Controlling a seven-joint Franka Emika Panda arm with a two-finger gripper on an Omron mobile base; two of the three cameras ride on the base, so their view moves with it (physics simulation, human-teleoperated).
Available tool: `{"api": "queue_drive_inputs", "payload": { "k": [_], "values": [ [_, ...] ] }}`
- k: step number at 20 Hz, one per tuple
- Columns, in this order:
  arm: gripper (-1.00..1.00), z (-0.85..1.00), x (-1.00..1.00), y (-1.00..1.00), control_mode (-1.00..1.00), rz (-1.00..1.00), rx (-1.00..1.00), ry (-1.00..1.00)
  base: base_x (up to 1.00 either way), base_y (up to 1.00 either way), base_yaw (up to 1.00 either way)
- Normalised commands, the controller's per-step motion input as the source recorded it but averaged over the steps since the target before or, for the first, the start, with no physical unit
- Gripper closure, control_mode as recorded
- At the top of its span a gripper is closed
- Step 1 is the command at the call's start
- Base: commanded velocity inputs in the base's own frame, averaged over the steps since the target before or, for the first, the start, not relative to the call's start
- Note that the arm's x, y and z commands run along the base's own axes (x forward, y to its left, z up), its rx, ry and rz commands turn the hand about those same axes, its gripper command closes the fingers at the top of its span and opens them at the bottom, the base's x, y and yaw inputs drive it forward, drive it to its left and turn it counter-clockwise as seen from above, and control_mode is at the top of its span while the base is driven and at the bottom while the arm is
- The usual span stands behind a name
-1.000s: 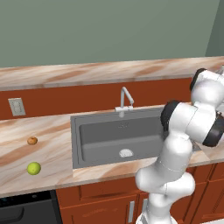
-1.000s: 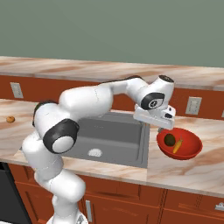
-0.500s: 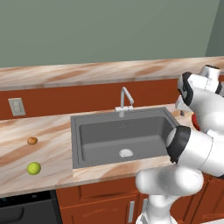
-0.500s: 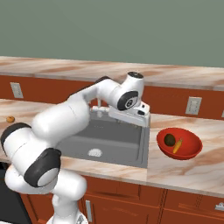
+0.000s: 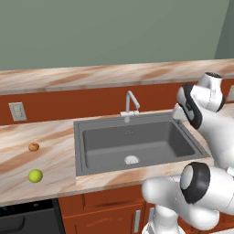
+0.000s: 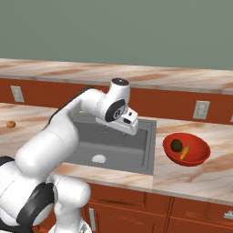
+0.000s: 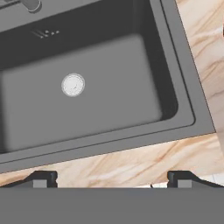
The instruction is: There is a mixed pile of frozen fruits and vegetables on the counter. Locate all the frozen vegetables and place the items in a bowl on the counter. Take all the frozen fruits and defrost them in a running sink.
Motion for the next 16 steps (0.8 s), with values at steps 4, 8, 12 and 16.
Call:
{"api": "queue_drive_inputs", "payload": {
  "k": [4, 8, 12, 16],
  "values": [
    [-1.00, 0.00, -0.11, 0.86, -1.00, -0.03, -0.04, 0.01, 0.00, 0.00, 0.00],
    [-1.00, 0.00, 0.00, 0.83, -1.00, 0.00, -0.06, 0.12, 0.00, 0.00, 0.00],
    [-1.00, 0.01, -0.05, 0.86, -1.00, 0.04, -0.04, 0.14, 0.00, 0.00, 0.00],
    [-1.00, 0.00, -0.04, 1.00, -1.00, 0.02, -0.12, 0.14, 0.00, 0.00, 0.00]
  ]
}}
